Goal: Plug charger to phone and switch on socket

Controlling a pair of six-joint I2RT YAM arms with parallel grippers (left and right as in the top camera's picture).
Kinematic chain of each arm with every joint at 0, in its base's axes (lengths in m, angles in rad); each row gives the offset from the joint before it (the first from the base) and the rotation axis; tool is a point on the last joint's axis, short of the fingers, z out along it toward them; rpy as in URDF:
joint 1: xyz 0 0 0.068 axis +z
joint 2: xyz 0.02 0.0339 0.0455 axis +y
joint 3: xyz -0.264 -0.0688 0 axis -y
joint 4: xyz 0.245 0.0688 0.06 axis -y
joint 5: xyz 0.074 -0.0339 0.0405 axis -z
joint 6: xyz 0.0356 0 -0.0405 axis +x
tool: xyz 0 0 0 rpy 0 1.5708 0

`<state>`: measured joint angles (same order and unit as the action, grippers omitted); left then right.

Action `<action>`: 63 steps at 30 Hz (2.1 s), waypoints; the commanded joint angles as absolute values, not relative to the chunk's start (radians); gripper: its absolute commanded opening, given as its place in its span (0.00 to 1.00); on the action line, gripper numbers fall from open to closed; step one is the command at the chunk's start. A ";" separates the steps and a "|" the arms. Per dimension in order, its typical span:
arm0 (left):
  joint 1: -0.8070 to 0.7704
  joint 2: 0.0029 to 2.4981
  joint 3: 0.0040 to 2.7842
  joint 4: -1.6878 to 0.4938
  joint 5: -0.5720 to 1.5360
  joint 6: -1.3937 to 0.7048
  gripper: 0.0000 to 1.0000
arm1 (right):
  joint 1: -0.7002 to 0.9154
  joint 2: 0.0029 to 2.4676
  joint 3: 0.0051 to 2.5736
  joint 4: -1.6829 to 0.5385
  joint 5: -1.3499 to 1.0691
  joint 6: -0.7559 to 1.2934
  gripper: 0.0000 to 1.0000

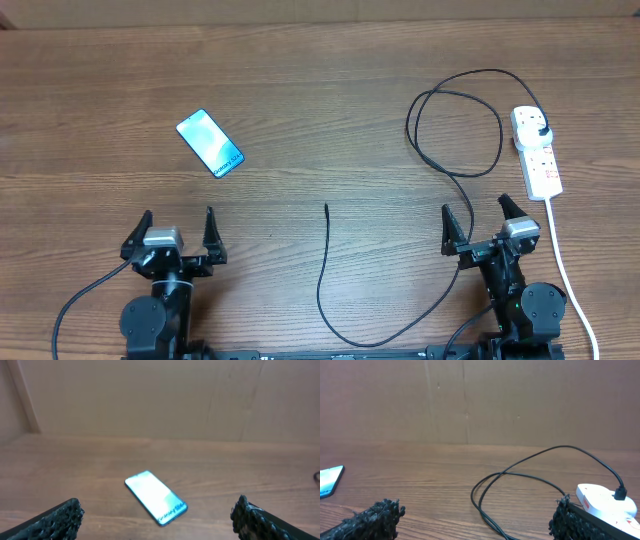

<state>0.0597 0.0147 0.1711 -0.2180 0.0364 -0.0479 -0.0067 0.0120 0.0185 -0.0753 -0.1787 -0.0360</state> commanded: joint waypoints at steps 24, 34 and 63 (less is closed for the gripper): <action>0.065 0.455 0.679 -0.471 0.049 -0.030 0.99 | -0.012 0.003 0.008 -0.069 -0.174 -0.031 1.00; 0.065 0.846 1.068 -0.781 0.015 -0.092 1.00 | -0.012 0.003 0.008 -0.070 -0.174 -0.031 1.00; 0.065 1.466 1.536 -1.257 0.226 -0.121 0.99 | -0.012 0.003 0.008 -0.070 -0.174 -0.031 1.00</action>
<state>0.0597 1.4616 1.5074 -1.2606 0.1894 -0.0658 -0.0071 0.0120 0.0185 -0.0746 -0.1783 -0.0360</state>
